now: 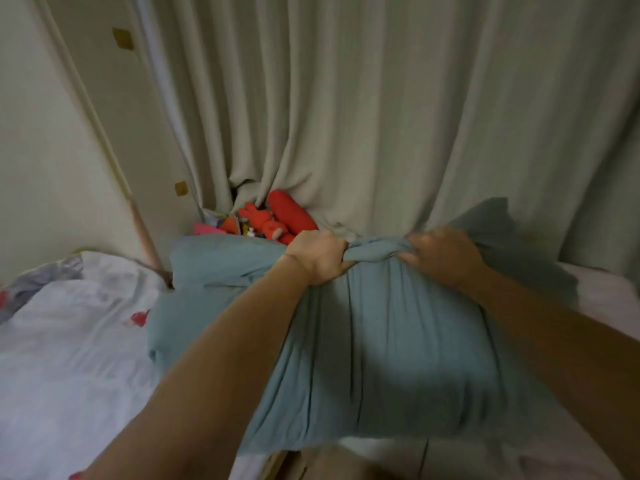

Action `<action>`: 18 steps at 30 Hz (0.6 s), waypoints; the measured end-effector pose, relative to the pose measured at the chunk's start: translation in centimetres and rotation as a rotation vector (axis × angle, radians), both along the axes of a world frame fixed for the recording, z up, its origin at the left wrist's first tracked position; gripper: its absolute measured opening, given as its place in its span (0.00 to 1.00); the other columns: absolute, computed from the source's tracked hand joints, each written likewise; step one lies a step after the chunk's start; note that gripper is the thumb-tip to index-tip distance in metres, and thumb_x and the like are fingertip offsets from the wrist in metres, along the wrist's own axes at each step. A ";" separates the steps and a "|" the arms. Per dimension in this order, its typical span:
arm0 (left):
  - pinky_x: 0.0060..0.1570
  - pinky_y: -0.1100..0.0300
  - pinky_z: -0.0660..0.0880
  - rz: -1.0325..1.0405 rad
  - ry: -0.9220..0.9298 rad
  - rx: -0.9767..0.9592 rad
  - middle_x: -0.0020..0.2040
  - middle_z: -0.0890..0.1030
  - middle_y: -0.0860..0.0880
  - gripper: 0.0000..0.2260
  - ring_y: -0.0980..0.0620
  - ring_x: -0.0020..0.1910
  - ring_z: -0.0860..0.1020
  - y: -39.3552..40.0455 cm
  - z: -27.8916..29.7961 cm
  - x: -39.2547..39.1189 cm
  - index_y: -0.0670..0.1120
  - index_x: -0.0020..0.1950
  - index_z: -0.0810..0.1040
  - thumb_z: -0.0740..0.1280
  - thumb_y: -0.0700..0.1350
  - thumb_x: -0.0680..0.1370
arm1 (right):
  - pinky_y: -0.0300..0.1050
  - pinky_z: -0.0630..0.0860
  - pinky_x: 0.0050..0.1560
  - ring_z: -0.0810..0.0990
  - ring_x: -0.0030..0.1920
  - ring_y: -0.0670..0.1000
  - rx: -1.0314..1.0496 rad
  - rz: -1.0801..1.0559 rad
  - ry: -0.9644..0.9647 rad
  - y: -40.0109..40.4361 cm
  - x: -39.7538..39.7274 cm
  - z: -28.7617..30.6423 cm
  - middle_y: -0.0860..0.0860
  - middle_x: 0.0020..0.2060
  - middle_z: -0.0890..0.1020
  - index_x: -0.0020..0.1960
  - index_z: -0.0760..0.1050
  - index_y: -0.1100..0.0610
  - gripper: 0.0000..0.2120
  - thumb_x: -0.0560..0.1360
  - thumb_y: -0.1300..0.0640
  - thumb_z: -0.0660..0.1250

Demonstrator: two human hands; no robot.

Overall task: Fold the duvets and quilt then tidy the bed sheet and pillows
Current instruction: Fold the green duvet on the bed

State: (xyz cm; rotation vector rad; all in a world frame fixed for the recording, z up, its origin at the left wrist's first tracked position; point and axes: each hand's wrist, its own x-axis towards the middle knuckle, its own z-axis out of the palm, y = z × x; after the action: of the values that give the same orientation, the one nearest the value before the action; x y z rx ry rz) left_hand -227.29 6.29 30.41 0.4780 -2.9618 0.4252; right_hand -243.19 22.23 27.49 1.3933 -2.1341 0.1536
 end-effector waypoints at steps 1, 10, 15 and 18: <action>0.50 0.53 0.72 -0.039 -0.011 -0.037 0.56 0.80 0.41 0.25 0.40 0.54 0.79 -1.1 0.4 -2.4 0.45 0.57 0.78 0.53 0.62 0.80 | 0.42 0.72 0.30 0.81 0.32 0.57 0.013 -0.046 0.011 -0.2 -1.3 0.6 0.57 0.32 0.81 0.40 0.80 0.56 0.25 0.76 0.38 0.55; 0.52 0.54 0.71 -0.314 -0.079 -0.013 0.59 0.79 0.41 0.26 0.42 0.56 0.78 -10.9 4.2 -17.5 0.45 0.59 0.77 0.51 0.63 0.80 | 0.50 0.73 0.48 0.79 0.48 0.58 -0.111 -0.401 -0.312 -6.8 -9.3 2.9 0.58 0.46 0.82 0.43 0.76 0.54 0.22 0.78 0.37 0.55; 0.44 0.57 0.67 -0.487 -0.133 -0.037 0.52 0.80 0.43 0.27 0.47 0.46 0.77 -13.2 4.9 -23.4 0.44 0.50 0.77 0.51 0.65 0.80 | 0.52 0.75 0.46 0.80 0.45 0.58 -0.326 -0.523 -0.635 -9.2 -12.0 1.0 0.57 0.40 0.82 0.40 0.80 0.55 0.24 0.77 0.37 0.57; 0.44 0.56 0.68 -0.595 -0.195 -0.158 0.54 0.80 0.43 0.29 0.46 0.47 0.77 -12.5 3.8 -27.2 0.43 0.52 0.78 0.50 0.65 0.79 | 0.51 0.76 0.44 0.80 0.42 0.61 -0.506 -0.639 -0.821 -9.8 -13.5 -3.1 0.58 0.32 0.79 0.27 0.69 0.53 0.25 0.76 0.38 0.61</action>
State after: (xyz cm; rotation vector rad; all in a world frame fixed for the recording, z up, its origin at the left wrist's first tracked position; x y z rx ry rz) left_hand -254.49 -6.22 34.23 -0.4798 -3.0109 0.6464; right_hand -256.67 12.48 24.40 0.3125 -2.7796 1.0638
